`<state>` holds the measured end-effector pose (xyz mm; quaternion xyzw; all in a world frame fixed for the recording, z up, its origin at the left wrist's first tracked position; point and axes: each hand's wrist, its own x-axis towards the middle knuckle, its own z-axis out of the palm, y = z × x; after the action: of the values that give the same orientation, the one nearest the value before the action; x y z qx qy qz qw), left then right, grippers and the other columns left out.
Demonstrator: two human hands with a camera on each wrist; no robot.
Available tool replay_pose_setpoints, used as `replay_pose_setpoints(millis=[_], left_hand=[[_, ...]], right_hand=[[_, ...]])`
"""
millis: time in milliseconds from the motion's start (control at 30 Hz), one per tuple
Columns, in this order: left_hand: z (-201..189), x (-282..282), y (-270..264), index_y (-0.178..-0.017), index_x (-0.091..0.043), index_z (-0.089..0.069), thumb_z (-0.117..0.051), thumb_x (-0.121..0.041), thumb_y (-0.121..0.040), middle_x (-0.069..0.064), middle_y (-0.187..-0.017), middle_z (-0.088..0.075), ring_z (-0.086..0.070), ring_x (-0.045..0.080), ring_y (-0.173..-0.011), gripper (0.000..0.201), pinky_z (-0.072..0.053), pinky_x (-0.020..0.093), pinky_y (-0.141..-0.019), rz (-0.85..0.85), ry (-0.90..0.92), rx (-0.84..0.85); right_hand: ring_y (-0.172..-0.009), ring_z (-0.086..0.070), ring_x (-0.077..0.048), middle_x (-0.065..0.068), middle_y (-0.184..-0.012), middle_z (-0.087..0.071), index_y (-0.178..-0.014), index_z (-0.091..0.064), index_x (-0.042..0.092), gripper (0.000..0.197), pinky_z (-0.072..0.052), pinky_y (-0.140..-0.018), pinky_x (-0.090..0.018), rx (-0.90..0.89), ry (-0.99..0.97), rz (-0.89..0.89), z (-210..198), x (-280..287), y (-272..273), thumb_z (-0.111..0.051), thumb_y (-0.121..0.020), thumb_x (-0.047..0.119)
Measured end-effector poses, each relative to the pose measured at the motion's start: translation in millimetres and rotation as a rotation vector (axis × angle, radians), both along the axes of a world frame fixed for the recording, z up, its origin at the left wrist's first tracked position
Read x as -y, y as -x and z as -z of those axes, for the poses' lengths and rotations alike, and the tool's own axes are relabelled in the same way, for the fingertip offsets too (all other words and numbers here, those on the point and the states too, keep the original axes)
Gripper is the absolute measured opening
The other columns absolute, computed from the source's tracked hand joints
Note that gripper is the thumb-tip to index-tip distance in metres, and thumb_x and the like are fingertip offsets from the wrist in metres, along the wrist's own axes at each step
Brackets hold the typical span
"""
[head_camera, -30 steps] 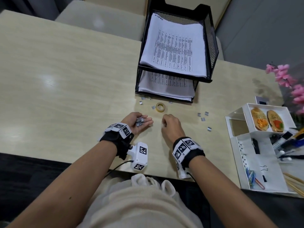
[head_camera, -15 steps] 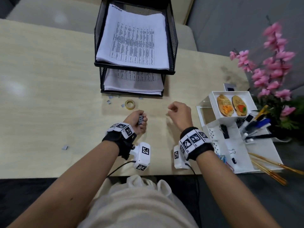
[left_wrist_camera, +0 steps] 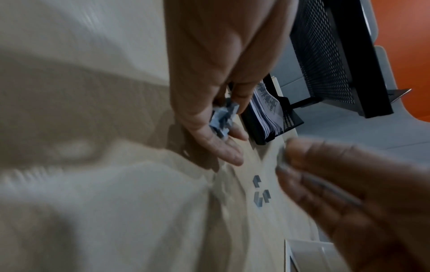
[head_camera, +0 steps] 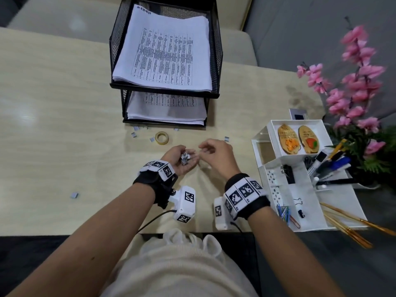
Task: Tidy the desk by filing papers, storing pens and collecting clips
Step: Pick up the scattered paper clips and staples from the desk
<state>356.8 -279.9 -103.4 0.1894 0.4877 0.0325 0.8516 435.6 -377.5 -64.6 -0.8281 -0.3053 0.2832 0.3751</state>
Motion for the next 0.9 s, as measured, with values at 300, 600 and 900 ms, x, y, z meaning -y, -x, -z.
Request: replay_pose_setpoints(millis=[300,600,900], left_hand=[[-3,-20,16,-0.059,-0.020,-0.031,-0.029,-0.028,-0.097,-0.004,-0.028,-0.034,-0.028,0.005,-0.019,0.040,-0.017,0.004,-0.027,0.162,-0.011,-0.039],[-4,-38,41,-0.058,-0.021,-0.027,-0.028,-0.033,-0.099,-0.006,-0.026,-0.025,-0.020,0.006,-0.018,0.043,-0.009,0.008,-0.025,0.141,-0.024,-0.074],[-3,-15,27,-0.061,-0.015,-0.038,-0.035,-0.022,-0.099,-0.003,-0.032,-0.041,-0.038,0.007,-0.024,0.038,-0.028,0.007,-0.029,0.145,-0.123,-0.131]], right_hand=[[-0.103,-0.054,-0.036,-0.021,-0.112,-0.057,-0.102,-0.062,-0.002,0.024,-0.045,-0.085,-0.036,0.351,0.313,0.111,27,-9,-39,-0.048,-0.082,-0.002],[-0.100,-0.057,-0.035,-0.023,-0.108,-0.059,-0.103,-0.062,-0.003,0.026,-0.044,-0.077,-0.031,0.393,0.271,0.068,34,-26,-44,-0.044,-0.085,-0.006],[-0.100,-0.056,-0.035,-0.023,-0.106,-0.060,-0.097,-0.066,-0.008,0.030,-0.045,-0.083,-0.034,0.367,0.324,-0.076,33,2,-21,-0.042,-0.079,-0.012]])
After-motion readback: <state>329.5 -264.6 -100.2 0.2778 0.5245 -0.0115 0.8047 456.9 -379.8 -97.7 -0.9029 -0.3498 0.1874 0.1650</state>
